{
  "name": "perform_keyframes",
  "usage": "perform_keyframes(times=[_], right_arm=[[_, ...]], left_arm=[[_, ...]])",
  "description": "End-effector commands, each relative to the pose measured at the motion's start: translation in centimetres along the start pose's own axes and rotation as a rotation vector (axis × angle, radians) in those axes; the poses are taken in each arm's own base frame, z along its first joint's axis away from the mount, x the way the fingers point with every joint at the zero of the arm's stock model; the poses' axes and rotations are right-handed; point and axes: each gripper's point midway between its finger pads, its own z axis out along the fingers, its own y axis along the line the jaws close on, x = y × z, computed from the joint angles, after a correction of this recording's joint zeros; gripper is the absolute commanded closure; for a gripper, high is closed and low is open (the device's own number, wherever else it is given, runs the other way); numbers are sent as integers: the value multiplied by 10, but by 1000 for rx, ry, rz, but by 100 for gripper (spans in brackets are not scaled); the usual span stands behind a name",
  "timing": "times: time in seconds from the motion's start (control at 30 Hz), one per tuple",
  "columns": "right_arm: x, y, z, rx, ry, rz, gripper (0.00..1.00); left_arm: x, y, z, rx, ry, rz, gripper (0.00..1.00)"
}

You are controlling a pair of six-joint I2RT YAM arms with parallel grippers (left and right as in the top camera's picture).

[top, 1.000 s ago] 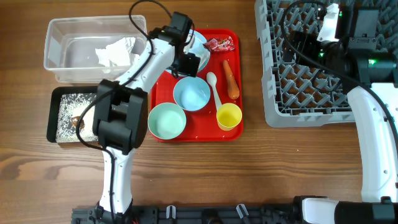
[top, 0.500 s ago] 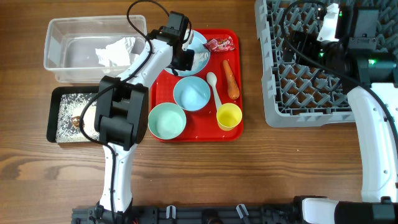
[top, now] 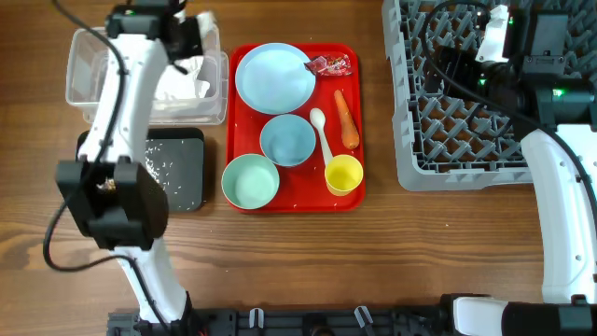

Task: Sort waste into correct bins and load items into the dishwasher rack
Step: 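Reach to the red candy wrapper and grasp it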

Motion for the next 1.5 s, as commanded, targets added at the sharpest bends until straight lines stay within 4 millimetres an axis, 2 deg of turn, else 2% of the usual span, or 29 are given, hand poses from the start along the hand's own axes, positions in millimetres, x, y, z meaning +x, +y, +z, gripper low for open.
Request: perform_keyframes(times=[0.0,0.07,0.1,0.23,0.37,0.43,0.47,0.53,0.67,0.77,0.97,1.1,1.23,1.47], right_arm=[[-2,2,2,-1,1,9,0],[-2,2,2,-1,1,10,0],[-2,2,2,-1,1,10,0],[2,1,1,2,16,12,0],[2,1,1,3,19,10,0],[2,1,1,3,17,10,0],[1,1,1,2,15,10,0],[1,2,1,1,15,12,0],[0,2,2,0,10,11,0],[-1,2,1,1,6,8,0],[-2,2,2,0,3,7,0],[-2,2,2,0,3,7,0],[-1,2,1,1,6,8,0],[0,1,1,2,11,8,0]], left_arm=[[32,24,43,-59,136,-41,91],[36,22,49,-60,154,-36,24],[35,19,49,-57,146,-32,0],[11,-5,27,-20,46,-7,0],[13,-19,22,-5,46,17,0],[10,-38,20,42,25,34,0],[6,-59,18,114,3,62,0],[-3,-113,7,286,-62,141,0],[-5,-174,-12,372,-148,219,0],[3,-204,-17,407,-164,260,0],[7,-217,-13,420,-166,276,0],[21,-228,6,420,-130,295,0],[16,-240,10,439,-171,299,0],[25,-252,41,461,-154,299,0]])
